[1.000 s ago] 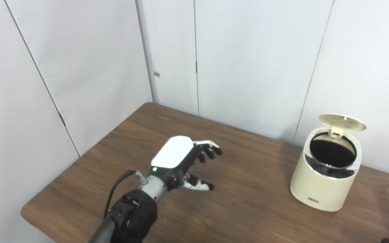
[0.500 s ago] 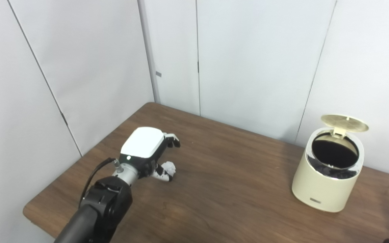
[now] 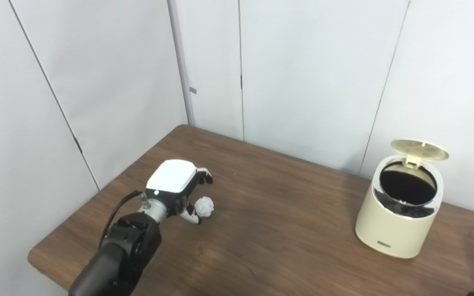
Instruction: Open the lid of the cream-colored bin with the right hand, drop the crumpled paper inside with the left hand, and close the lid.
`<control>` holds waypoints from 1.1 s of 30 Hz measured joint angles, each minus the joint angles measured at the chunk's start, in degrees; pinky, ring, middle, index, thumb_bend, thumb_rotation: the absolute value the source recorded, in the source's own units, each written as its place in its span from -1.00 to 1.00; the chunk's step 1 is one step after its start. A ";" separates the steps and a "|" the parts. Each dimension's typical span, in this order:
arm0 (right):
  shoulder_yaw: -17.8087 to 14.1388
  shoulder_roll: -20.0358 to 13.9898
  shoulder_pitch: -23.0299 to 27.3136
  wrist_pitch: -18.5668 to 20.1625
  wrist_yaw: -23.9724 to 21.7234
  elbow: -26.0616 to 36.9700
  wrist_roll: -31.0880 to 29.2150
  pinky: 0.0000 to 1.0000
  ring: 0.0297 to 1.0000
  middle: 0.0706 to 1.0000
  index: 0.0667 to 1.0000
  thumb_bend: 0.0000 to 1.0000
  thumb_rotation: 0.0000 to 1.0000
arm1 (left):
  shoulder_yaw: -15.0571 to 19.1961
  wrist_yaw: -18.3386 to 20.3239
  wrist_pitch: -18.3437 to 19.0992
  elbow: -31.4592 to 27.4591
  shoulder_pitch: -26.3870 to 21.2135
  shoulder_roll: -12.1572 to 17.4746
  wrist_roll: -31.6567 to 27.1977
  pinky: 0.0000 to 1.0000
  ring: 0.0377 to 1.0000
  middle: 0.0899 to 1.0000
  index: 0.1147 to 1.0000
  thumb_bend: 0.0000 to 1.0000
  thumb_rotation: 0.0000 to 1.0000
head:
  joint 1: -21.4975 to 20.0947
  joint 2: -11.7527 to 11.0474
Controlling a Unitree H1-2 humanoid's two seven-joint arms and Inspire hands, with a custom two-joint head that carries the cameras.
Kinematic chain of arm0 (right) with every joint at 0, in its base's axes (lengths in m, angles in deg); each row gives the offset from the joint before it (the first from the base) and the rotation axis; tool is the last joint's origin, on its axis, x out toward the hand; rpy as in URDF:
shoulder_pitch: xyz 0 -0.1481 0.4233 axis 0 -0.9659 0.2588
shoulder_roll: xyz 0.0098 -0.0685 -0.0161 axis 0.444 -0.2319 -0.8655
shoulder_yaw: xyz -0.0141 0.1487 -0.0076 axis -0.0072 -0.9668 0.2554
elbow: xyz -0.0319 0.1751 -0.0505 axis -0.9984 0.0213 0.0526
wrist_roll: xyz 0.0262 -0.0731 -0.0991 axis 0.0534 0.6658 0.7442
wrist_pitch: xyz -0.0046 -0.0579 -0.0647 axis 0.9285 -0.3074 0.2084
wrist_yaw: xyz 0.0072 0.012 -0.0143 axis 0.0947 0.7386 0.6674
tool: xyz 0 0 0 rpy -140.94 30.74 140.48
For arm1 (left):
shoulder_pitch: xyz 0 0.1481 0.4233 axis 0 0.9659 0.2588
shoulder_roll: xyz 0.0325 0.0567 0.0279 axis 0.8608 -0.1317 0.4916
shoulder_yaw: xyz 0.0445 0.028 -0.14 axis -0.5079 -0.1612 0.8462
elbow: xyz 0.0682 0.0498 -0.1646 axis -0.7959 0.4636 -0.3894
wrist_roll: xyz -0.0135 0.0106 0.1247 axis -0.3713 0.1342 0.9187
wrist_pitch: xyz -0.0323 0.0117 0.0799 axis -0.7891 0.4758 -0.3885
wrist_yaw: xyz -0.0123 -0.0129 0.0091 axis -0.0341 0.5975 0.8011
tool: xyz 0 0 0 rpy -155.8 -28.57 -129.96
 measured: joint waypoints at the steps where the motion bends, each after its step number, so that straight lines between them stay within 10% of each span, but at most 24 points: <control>1: 0.00 0.01 0.00 0.00 0.00 0.00 0.12 0.36 0.92 1.00 1.00 0.74 0.21 | -0.29 0.01 -0.01 0.26 -0.30 0.00 0.00 0.03 0.25 0.36 0.36 0.64 -0.96 | 0.00 0.00; 9: -0.03 0.07 -0.35 -0.02 0.00 0.00 0.23 0.13 0.90 1.00 1.00 0.76 0.28 | -2.15 -1.63 -0.75 4.27 -1.00 0.02 -0.07 0.07 0.26 0.31 0.30 0.56 -0.98 | -0.26 0.44; 22: -0.04 0.09 -1.35 -0.16 0.00 0.06 0.20 0.52 0.95 1.00 1.00 0.67 0.25 | -4.22 -3.21 -0.88 7.96 -2.53 1.24 0.38 0.00 0.19 0.27 0.31 0.52 -0.98 | -0.44 0.79; 29: -0.09 0.09 -1.54 -0.15 0.00 0.46 0.13 0.33 0.94 1.00 1.00 0.66 0.23 | -4.83 -4.40 -0.07 9.30 -3.08 1.89 0.36 -0.06 0.16 0.25 0.26 0.51 -1.00 | -0.53 1.14; 33: -0.21 0.08 -1.55 -0.16 0.00 0.47 -0.02 0.70 0.99 1.00 1.00 0.63 0.24 | -5.07 -4.78 0.07 10.06 -3.63 1.92 -0.04 -0.20 -0.03 0.10 0.19 0.53 -1.00 | -0.62 1.41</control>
